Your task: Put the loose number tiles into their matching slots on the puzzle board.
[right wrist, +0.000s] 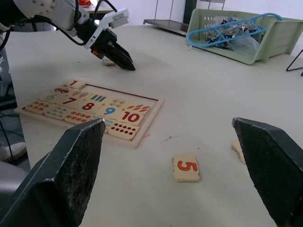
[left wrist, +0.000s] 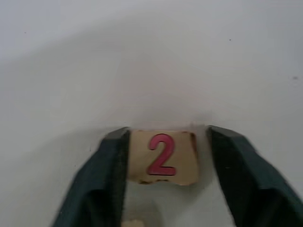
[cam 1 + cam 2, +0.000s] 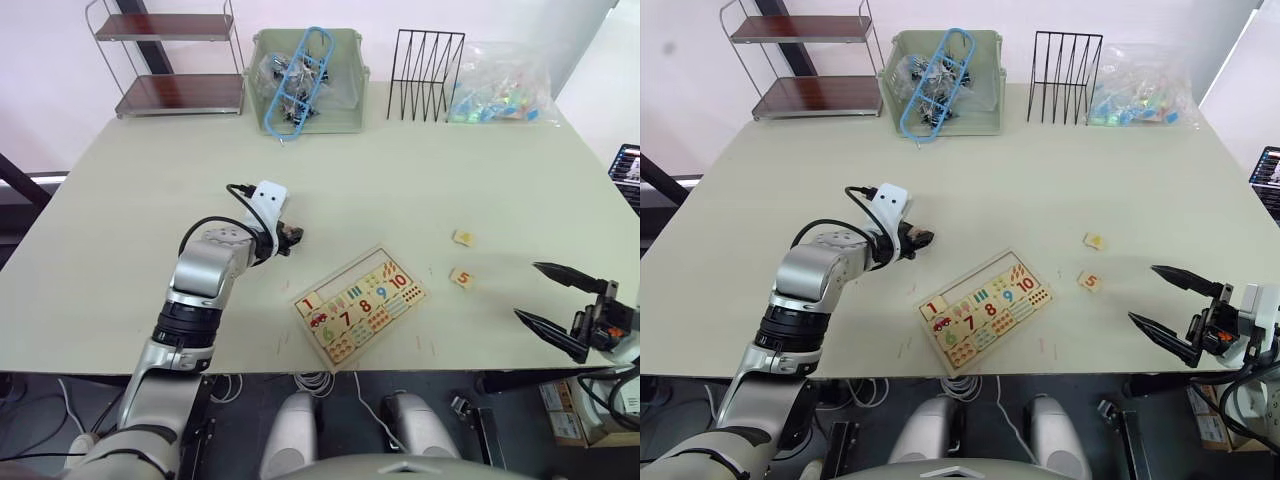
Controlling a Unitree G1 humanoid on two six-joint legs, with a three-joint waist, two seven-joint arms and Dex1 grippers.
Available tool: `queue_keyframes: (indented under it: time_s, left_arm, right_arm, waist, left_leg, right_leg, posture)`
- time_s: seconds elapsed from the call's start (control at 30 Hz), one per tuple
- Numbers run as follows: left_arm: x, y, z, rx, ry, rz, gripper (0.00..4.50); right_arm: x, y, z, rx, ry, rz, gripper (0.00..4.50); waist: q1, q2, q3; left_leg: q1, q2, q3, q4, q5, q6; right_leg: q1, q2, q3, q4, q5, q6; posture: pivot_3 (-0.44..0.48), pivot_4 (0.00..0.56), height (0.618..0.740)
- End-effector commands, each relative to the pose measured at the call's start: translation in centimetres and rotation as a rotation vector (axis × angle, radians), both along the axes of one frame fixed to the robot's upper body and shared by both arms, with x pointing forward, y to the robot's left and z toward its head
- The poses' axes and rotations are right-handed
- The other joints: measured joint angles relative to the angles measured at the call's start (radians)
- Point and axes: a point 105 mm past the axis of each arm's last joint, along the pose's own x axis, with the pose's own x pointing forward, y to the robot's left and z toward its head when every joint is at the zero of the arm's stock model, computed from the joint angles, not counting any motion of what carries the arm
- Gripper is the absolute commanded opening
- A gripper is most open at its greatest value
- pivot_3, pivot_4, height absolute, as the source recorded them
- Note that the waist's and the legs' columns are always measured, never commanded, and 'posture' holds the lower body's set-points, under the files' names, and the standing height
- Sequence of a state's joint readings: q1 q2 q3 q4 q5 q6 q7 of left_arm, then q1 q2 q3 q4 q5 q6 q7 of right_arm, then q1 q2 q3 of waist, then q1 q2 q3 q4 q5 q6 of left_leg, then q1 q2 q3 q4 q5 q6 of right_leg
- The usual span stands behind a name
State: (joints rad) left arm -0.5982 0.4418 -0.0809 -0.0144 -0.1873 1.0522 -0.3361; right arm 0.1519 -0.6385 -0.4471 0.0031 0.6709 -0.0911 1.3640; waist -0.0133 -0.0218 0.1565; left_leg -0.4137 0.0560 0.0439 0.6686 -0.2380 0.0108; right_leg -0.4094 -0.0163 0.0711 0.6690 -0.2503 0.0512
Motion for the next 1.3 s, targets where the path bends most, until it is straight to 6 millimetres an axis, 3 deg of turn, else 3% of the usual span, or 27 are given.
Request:
queue_keyframes:
  time_s: [0.03,0.33,0.63,0.8,1.0,1.3]
  left_arm:
    - [-0.1,0.2,0.2,0.036,-0.017,0.016,1.45]
    - [-1.0,-0.8,3.3,-0.066,-0.135,0.036,1.45]
    - [-4.9,2.1,4.5,-0.055,-0.158,0.173,1.45]
    - [-7.7,3.8,3.4,-0.046,-0.119,0.293,1.45]
    - [-10.6,4.8,0.6,-0.041,-0.05,0.398,1.45]
    - [-12.7,3.5,-1.6,-0.087,0.005,0.444,1.45]
  right_arm:
    - [-0.1,-0.2,0.9,-0.001,-0.046,-0.012,4.5]
    - [0.6,0.2,1.2,0.003,-0.048,0.017,4.5]
    - [0.7,0.8,1.3,0.01,-0.037,0.106,4.5]
    - [0.2,1.2,1.3,0.004,-0.028,0.176,4.5]
    - [0.1,1.7,1.9,-0.001,-0.029,0.212,4.5]
    - [0.3,2.3,2.4,-0.008,-0.022,0.233,4.5]
  waist:
    - [-0.001,0.0,0.0]
    - [-0.001,0.0,0.0]
    - [-0.001,0.0,0.0]
    - [-0.001,0.0,0.0]
    - [-0.001,-0.001,0.001]
    - [-0.001,-0.001,0.0]
  left_leg:
    - [0.0,0.0,0.0,0.0,0.0,0.0]
    - [-0.001,0.0,0.0,0.0,0.0,0.0]
    - [-0.001,0.0,-0.001,0.0,0.0,0.0]
    - [0.0,0.0,-0.001,0.0,0.0,0.0]
    - [0.0,0.0,-0.002,0.0,0.0,0.0]
    - [0.0,0.0,-0.001,0.0,0.0,0.0]
  right_leg:
    - [0.0,0.0,0.0,0.0,0.0,0.0]
    - [0.0,0.0,0.0,0.0,0.0,0.0]
    - [0.0,0.0,0.0,0.0,0.0,0.0]
    - [0.0,-0.001,0.0,0.0,0.0,0.0]
    - [0.0,-0.001,-0.001,0.0,0.0,0.0]
    - [0.0,-0.001,0.0,0.0,0.0,-0.001]
  posture:
    - [0.0,0.15,0.74]
    - [0.0,0.15,0.74]
    - [0.0,0.15,0.74]
    - [0.0,0.15,0.74]
    - [0.0,0.15,0.74]
    - [0.0,0.15,0.74]
